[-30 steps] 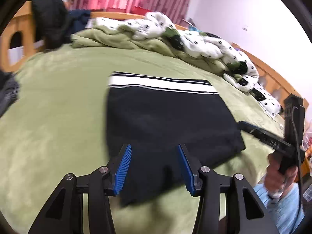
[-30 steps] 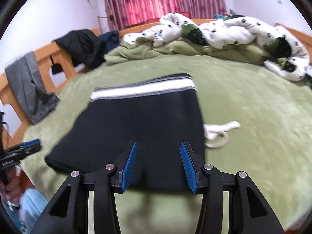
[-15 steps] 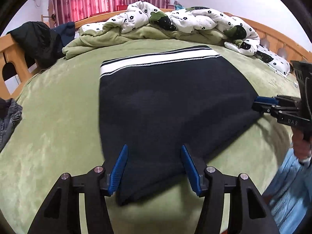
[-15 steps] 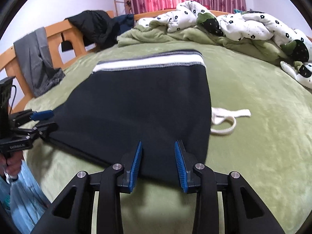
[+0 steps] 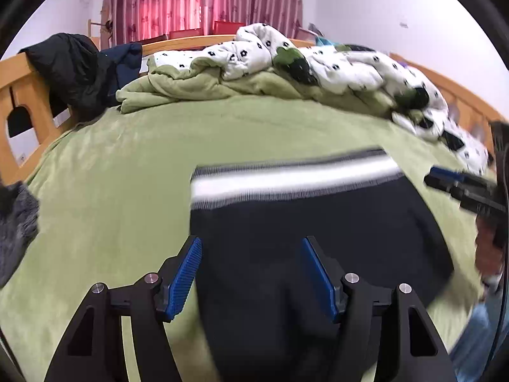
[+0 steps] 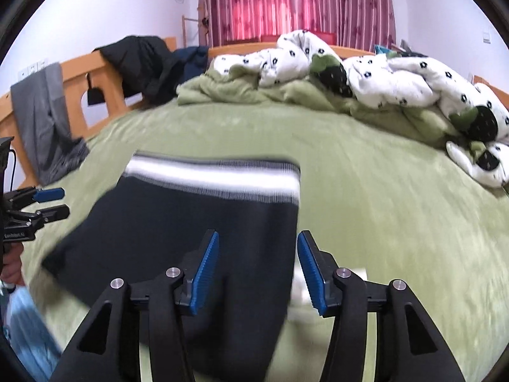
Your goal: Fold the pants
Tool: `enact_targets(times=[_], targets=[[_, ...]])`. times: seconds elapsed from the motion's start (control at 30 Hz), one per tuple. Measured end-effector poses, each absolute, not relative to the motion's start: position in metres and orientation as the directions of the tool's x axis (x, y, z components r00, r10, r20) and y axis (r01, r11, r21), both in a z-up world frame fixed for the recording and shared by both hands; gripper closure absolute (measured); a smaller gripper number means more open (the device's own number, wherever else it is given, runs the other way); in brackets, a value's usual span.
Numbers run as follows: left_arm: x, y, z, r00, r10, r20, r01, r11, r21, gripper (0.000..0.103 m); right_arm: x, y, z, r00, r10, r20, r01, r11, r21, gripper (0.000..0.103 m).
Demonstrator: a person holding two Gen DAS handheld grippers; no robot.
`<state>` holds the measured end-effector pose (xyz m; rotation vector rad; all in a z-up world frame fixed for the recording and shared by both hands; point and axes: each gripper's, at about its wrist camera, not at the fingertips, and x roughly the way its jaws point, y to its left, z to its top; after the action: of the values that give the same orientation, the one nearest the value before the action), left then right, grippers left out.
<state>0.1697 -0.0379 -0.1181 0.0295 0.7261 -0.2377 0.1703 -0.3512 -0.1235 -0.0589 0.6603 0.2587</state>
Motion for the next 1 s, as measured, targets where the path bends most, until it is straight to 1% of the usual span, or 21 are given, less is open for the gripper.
enact_targets(times=[0.13,0.2,0.23,0.3,0.33,0.37,0.4,0.43,0.5,0.7,0.73,0.8,0.93,1.0], targets=[[0.217,-0.057,-0.122,0.721,-0.224,-0.656,0.223,0.971,-0.086,0.040,0.225,-0.335,-0.124,0.751,0.239,-0.616,-0.259,0.964,0.058,0.052],[0.234,-0.067,-0.128,0.729,-0.200,-0.655,0.214,0.975,-0.059,0.039,0.248,-0.325,-0.127,0.747,0.237,-0.621,-0.264,0.963,0.050,0.052],[0.248,-0.072,-0.137,0.727,-0.152,-0.670,0.190,0.982,-0.016,0.037,0.255,-0.321,-0.130,0.749,0.231,-0.621,-0.264,0.964,0.040,0.052],[0.266,-0.077,-0.151,0.690,-0.071,-0.720,0.147,0.988,0.044,0.036,0.273,-0.315,-0.142,0.740,0.204,-0.641,-0.255,0.967,0.013,0.051],[0.278,-0.077,-0.162,0.654,-0.053,-0.754,0.138,0.989,0.050,0.036,0.283,-0.312,-0.152,0.723,0.174,-0.668,-0.243,0.970,-0.010,0.051],[0.281,-0.075,-0.166,0.649,-0.060,-0.758,0.139,0.989,0.041,0.036,0.290,-0.310,-0.160,0.708,0.147,-0.691,-0.233,0.972,-0.031,0.052],[0.281,-0.075,-0.166,0.656,-0.068,-0.752,0.142,0.989,0.034,0.034,0.295,-0.310,-0.166,0.699,0.135,-0.703,-0.227,0.973,-0.039,0.051],[0.281,-0.074,-0.165,0.664,-0.075,-0.744,0.147,0.989,0.031,0.032,0.295,-0.313,-0.166,0.704,0.155,-0.693,-0.233,0.972,-0.019,0.051],[0.280,-0.074,-0.166,0.664,-0.078,-0.744,0.148,0.989,0.029,0.032,0.298,-0.318,-0.166,0.695,0.172,-0.698,-0.233,0.972,0.007,0.051],[0.280,-0.070,-0.166,0.655,-0.052,-0.754,0.140,0.989,0.053,0.030,0.297,-0.323,-0.169,0.696,0.188,-0.693,-0.236,0.971,0.026,0.051],[0.278,-0.069,-0.164,0.651,-0.051,-0.757,0.136,0.989,0.051,0.028,0.297,-0.322,-0.168,0.696,0.184,-0.694,-0.235,0.972,0.021,0.051],[0.271,-0.063,-0.164,0.626,-0.067,-0.777,0.137,0.990,0.024,0.027,0.294,-0.320,-0.167,0.696,0.168,-0.698,-0.232,0.973,0.003,0.050],[0.247,-0.053,-0.167,0.557,-0.132,-0.820,0.157,0.986,-0.052,0.027,0.283,-0.312,-0.159,0.681,0.119,-0.723,-0.223,0.974,-0.050,0.049],[0.230,-0.059,-0.167,0.544,-0.160,-0.824,0.198,0.978,-0.059,0.027,0.272,-0.310,-0.156,0.668,0.134,-0.732,-0.228,0.973,-0.030,0.049]])
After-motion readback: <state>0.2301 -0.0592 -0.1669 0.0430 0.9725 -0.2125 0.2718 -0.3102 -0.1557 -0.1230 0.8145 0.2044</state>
